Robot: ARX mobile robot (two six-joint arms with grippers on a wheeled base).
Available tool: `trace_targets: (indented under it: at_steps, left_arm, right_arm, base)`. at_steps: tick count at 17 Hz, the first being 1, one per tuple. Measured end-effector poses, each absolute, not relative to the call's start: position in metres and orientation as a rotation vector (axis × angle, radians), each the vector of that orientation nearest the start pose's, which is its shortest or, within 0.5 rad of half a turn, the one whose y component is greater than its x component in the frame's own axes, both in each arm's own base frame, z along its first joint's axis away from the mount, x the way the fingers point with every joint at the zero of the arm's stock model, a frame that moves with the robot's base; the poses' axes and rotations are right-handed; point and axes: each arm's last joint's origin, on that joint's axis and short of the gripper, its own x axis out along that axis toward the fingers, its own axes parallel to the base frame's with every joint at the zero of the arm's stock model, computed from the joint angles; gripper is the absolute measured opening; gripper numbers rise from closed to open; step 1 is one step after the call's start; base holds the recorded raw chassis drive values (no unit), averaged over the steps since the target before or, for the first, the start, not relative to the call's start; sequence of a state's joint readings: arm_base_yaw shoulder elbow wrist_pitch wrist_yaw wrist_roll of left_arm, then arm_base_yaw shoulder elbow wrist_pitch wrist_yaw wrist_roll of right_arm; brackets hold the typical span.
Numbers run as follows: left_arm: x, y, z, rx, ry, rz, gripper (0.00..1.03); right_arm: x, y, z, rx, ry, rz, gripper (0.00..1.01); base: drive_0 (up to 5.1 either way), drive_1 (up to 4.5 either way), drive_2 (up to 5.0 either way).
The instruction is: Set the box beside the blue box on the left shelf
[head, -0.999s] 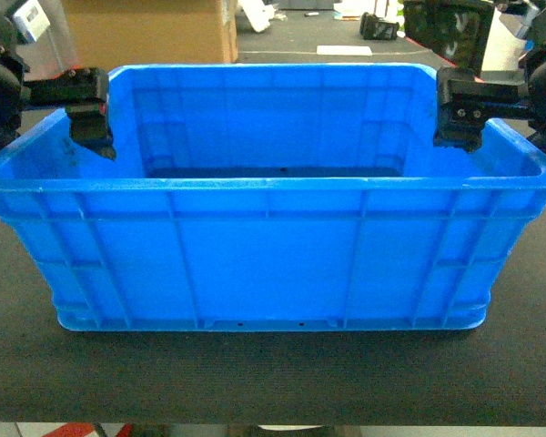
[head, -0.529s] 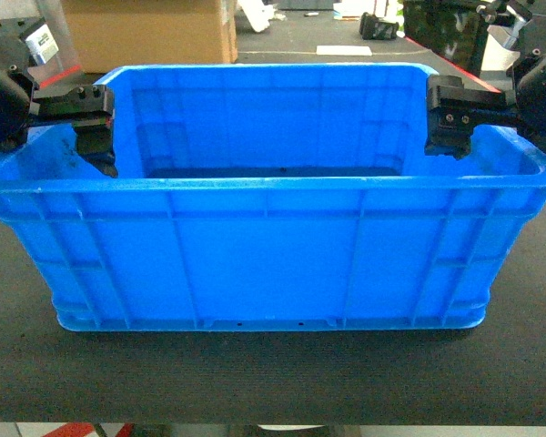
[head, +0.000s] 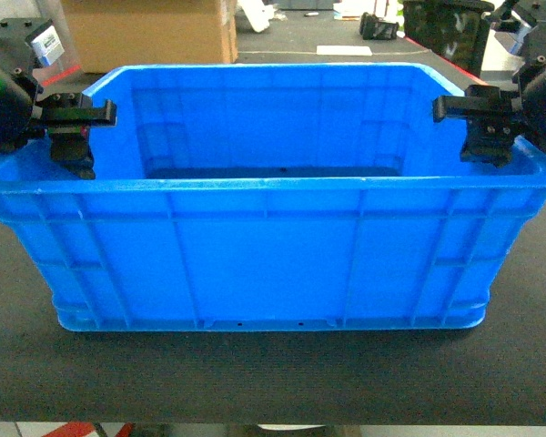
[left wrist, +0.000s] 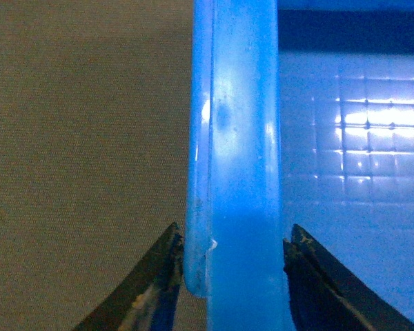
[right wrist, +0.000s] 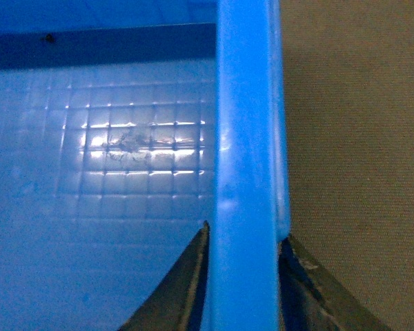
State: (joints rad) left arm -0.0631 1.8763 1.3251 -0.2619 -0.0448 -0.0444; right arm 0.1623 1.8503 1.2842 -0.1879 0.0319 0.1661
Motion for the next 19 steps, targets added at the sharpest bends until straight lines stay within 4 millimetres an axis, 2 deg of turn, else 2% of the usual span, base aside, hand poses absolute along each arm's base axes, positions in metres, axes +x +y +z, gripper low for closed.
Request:
trace_targets:
  at_steps: [2,3,4,6,8,9,11,13,15,19]
  left_arm:
    - [0.402,-0.024,0.209,-0.001,0.801,0.010,0.28]
    - [0.397,-0.025,0.210,-0.020,0.786,0.001,0.22]
    - [0.395,-0.026,0.210,-0.029,0.769,0.003,0.21]
    - [0.389,-0.025,0.210,-0.051,0.742,0.003,0.21]
    - [0.382,-0.026,0.221,-0.064,0.682,-0.005,0.20]
    - [0.379,-0.026,0.233,-0.068,0.634,-0.007,0.20]
    - [0.371,-0.026,0.268,-0.073,0.482,-0.010,0.20]
    - [0.361,-0.028,0.291,-0.070,0.394,-0.011,0.20]
    - [0.352,-0.031,0.299,-0.059,0.360,-0.009,0.20]
    - [0.349,-0.032,0.295,-0.052,0.377,-0.008,0.20]
  right_arm:
    - [0.396,0.064,0.210,0.085,0.751,0.046,0.20]
    - [0.394,0.064,0.210,0.085,0.744,0.051,0.15]
    - [0.391,0.064,0.213,0.078,0.734,0.068,0.10]
    - [0.384,0.067,0.221,0.066,0.707,0.085,0.09]
    - [0.375,0.068,0.237,0.049,0.657,0.091,0.09]
    - [0.370,0.069,0.249,0.047,0.618,0.095,0.09]
    - [0.360,0.070,0.278,0.045,0.508,0.099,0.09]
    - [0.351,0.070,0.299,0.052,0.431,0.100,0.08]
    - [0.348,0.070,0.305,0.055,0.400,0.097,0.08]
    - [0.347,0.069,0.298,0.051,0.414,0.094,0.08]
  base:
    - [0.0,0.00,0.0]
    - [0.0,0.00,0.0]
    - [0.0,0.00,0.0]
    - [0.0,0.00,0.0]
    - [0.0,0.00,0.0]
    - [0.0,0.00,0.0]
    - [0.0,0.00,0.0]
    - [0.0,0.00,0.0]
    - [0.0,0.00,0.0]
    - [0.0,0.00,0.0]
